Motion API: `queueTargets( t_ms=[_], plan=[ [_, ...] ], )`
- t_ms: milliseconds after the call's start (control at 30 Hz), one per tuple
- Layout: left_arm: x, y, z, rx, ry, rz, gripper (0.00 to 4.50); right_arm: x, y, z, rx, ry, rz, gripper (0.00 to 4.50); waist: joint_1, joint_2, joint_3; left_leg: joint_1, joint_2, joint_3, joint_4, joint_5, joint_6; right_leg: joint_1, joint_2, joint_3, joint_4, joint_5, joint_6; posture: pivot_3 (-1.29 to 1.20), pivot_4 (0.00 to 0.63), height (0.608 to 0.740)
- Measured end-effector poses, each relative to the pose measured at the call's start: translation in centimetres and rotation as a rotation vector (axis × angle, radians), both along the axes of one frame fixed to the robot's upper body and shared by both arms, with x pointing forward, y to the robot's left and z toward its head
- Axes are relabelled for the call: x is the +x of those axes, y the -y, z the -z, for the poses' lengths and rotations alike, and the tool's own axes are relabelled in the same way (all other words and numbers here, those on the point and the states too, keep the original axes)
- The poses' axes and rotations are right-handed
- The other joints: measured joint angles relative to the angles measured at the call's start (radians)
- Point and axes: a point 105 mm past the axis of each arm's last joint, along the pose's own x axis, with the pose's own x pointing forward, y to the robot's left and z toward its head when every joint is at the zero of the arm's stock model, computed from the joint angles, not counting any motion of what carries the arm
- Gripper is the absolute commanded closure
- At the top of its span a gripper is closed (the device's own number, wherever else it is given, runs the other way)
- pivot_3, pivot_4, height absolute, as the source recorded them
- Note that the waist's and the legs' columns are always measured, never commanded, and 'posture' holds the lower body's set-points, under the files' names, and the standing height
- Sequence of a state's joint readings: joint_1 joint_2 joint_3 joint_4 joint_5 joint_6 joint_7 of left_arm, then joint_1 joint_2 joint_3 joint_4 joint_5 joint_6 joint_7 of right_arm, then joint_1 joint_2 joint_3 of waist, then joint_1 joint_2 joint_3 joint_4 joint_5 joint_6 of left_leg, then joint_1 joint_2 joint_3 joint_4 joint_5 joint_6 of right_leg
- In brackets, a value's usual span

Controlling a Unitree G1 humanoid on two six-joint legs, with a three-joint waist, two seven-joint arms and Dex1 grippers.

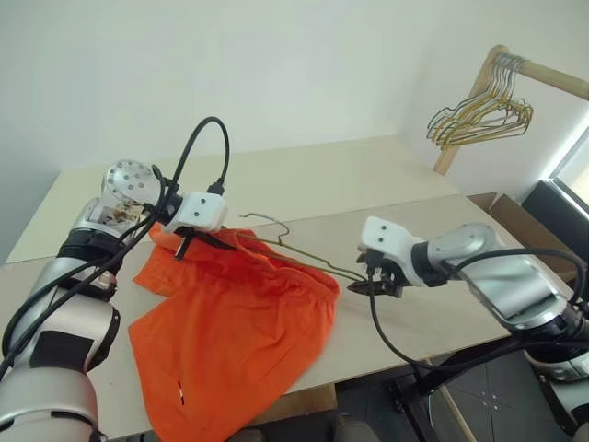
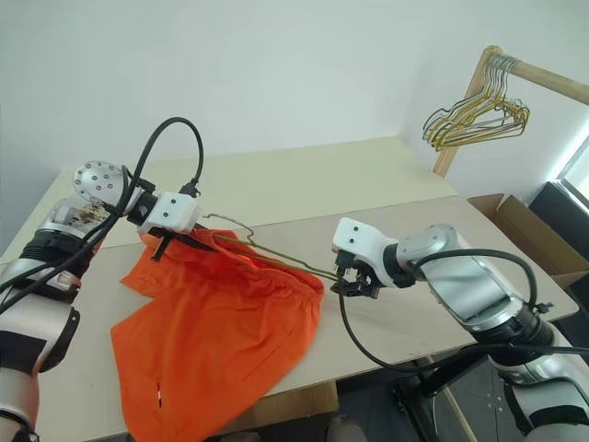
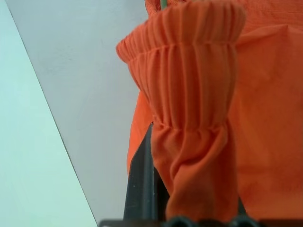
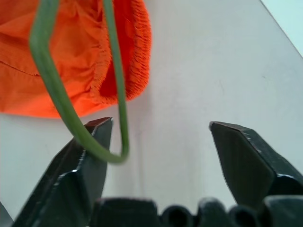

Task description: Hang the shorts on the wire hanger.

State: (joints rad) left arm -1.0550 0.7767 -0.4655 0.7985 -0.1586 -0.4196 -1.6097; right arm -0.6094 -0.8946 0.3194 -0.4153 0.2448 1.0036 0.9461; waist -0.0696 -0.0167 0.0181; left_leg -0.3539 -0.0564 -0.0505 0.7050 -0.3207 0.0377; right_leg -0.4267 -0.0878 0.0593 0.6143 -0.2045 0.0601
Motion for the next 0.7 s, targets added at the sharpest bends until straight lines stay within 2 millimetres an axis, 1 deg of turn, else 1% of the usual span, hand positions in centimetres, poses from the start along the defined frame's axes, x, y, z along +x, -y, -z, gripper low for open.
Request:
queueTargets(
  t_ms=[100,200,233,267,333,400,433,500,567,633,700],
  plan=[
    [0.1,-0.2,0.0,-0.018,-0.015,-0.025,4.5,-0.4,2.1,-0.5,0.04,0.011,0.099,0.02,0.001,0.0,0.0,0.0,0.0,0.0,0.0,0.0,0.0,0.0,0.0,0.0,0.0,0.0,0.0,-0.11,0.0,0.74],
    [0.2,-0.4,-0.2,-0.044,-0.023,-0.05,4.5,-1.0,4.0,-1.8,0.124,0.035,0.187,0.02,0.001,0.0,0.0,0.0,0.0,0.0,0.0,0.0,0.0,0.001,0.0,0.0,0.0,0.0,0.0,-0.11,0.0,0.74],
    [0.2,-0.5,-0.2,-0.046,-0.025,-0.054,4.5,-1.1,4.3,-2.1,0.138,0.043,0.199,0.02,0.002,0.0,0.0,0.0,0.0,0.0,0.0,0.0,0.001,0.001,0.0,0.0,0.0,0.0,0.0,-0.11,0.0,0.74],
    [0.2,-0.3,-0.2,-0.051,-0.028,-0.055,4.5,-1.6,5.2,-2.5,0.178,0.055,0.23,0.02,0.002,0.0,0.0,0.0,0.001,0.0,0.0,0.0,0.001,0.002,0.0,0.0,-0.001,0.0,0.0,-0.1,0.0,0.74],
    [0.2,-0.4,0.0,-0.067,-0.041,-0.072,4.5,-2.4,6.7,-2.4,0.226,0.07,0.282,0.02,0.005,0.0,0.0,0.001,0.001,0.0,0.0,-0.001,0.001,0.003,0.001,0.0,0.0,0.0,0.0,-0.1,0.0,0.74],
    [0.2,-0.7,0.2,-0.083,-0.061,-0.094,4.5,-3.6,7.7,-1.0,0.28,0.066,0.318,0.02,0.008,-0.001,0.0,0.001,0.001,0.0,0.0,-0.001,0.002,0.003,0.001,0.001,0.0,0.0,0.0,-0.1,0.0,0.74],
    [0.2,-0.7,0.2,-0.084,-0.063,-0.099,4.5,-3.9,7.6,-0.5,0.295,0.059,0.318,0.02,0.009,-0.001,0.0,0.001,0.001,0.0,0.001,-0.001,0.002,0.003,0.001,0.001,0.0,0.0,0.0,-0.1,0.0,0.74],
    [0.2,-0.6,0.1,-0.09,-0.076,-0.107,4.5,-4.8,6.6,1.3,0.353,0.045,0.307,0.02,0.008,-0.001,0.0,0.002,0.001,0.001,0.001,-0.001,0.002,0.003,0.001,0.002,0.002,0.0,0.001,-0.1,0.0,0.74],
    [0.2,-0.4,-0.1,-0.1,-0.082,-0.109,4.5,-5.2,4.9,2.8,0.419,0.023,0.286,0.02,0.002,-0.001,0.0,0.003,0.001,0.002,0.001,-0.001,0.001,0.003,0.001,0.004,0.003,0.0,0.001,-0.1,0.0,0.74],
    [0.1,-0.2,-0.2,-0.101,-0.085,-0.107,4.5,-5.0,2.8,3.8,0.488,0.013,0.27,0.02,-0.004,-0.001,-0.001,0.006,0.001,0.003,0.001,-0.001,0.001,0.004,0.002,0.006,0.005,0.0,0.001,-0.1,0.0,0.74],
    [0.1,-0.1,-0.3,-0.102,-0.089,-0.109,4.5,-4.2,0.7,4.8,0.536,-0.008,0.259,0.02,-0.005,-0.001,-0.001,0.007,0.001,0.003,0.001,-0.001,0.001,0.004,0.003,0.007,0.006,-0.001,0.001,-0.09,0.0,0.74]
  ],
)
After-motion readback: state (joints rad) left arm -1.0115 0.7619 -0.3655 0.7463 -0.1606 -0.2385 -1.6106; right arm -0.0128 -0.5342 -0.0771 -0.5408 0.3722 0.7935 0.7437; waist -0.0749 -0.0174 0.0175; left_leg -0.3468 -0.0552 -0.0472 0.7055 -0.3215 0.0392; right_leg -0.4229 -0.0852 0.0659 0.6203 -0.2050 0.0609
